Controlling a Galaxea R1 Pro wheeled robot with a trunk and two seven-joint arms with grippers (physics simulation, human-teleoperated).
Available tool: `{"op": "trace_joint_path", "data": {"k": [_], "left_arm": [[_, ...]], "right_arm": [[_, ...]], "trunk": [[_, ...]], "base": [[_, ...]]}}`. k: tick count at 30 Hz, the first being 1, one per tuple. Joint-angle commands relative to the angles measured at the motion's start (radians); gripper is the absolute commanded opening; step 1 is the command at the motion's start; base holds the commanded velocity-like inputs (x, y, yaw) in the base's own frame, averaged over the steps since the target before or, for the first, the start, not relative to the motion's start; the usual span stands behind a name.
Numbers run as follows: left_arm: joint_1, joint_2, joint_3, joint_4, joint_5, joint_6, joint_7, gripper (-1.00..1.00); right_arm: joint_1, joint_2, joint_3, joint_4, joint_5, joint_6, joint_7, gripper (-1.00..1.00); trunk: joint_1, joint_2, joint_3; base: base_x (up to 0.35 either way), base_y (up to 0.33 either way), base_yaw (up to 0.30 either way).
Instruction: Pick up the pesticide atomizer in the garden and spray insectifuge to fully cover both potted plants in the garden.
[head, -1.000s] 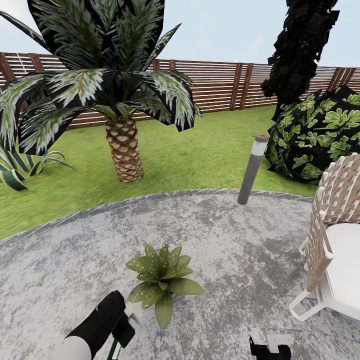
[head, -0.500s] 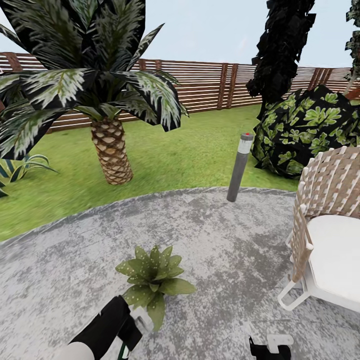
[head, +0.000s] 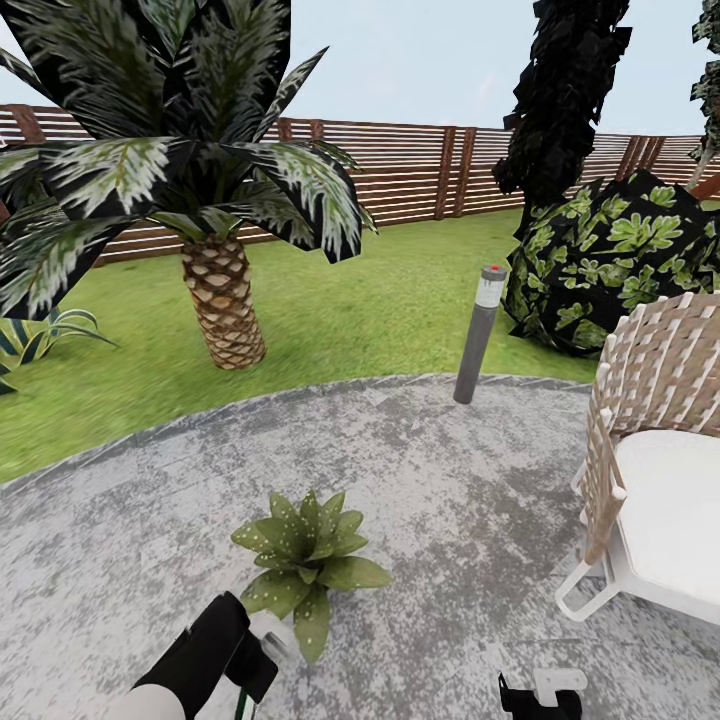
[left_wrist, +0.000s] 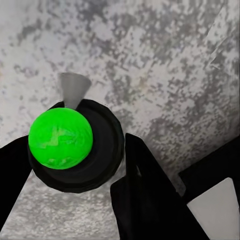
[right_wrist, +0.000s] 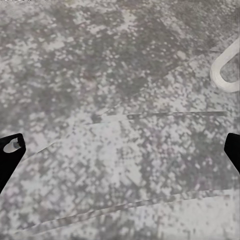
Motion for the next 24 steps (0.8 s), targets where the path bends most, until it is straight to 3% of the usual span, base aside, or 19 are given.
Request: {"op": "trace_joint_path", "data": {"k": [1,10,13,16,24], "left_arm": [[0.002,0.002,0.0,-0.002,-0.009,0.003,-0.008,-1.0],[0.005,0.001,0.001,-0.002,-0.008,-0.004,0.031,-1.0],[0.005,0.002,0.001,-0.001,-0.008,-0.001,0.035,-1.0],[0.007,0.003,0.008,0.006,-0.006,0.0,0.095,-1.0],[0.008,0.002,0.012,-0.001,0.004,-0.001,0.105,-1.0]], "right_arm": [[-0.001,0.0,-0.004,0.002,0.011,-0.003,-0.006,1.0],[-0.001,0.0,-0.004,0.001,0.011,-0.003,-0.006,1.0],[-0.001,0.0,-0.004,0.001,0.011,-0.003,-0.006,1.0],[-0.001,0.0,-0.004,0.001,0.011,-0.003,-0.006,1.0],[-0.001,0.0,-0.004,0.001,0.011,-0.003,-0.006,1.0]], "trunk": [[0.0,0.0,-0.001],[0.0,0.0,-0.001],[0.0,0.0,-0.001],[0.0,0.0,-0.001],[0.0,0.0,-0.001]], "base": [[0.0,0.0,0.0],[-0.003,-0.171,0.172],[-0.061,-0.253,0.011],[-0.001,-0.007,0.0],[-0.033,-0.037,0.021]]}}
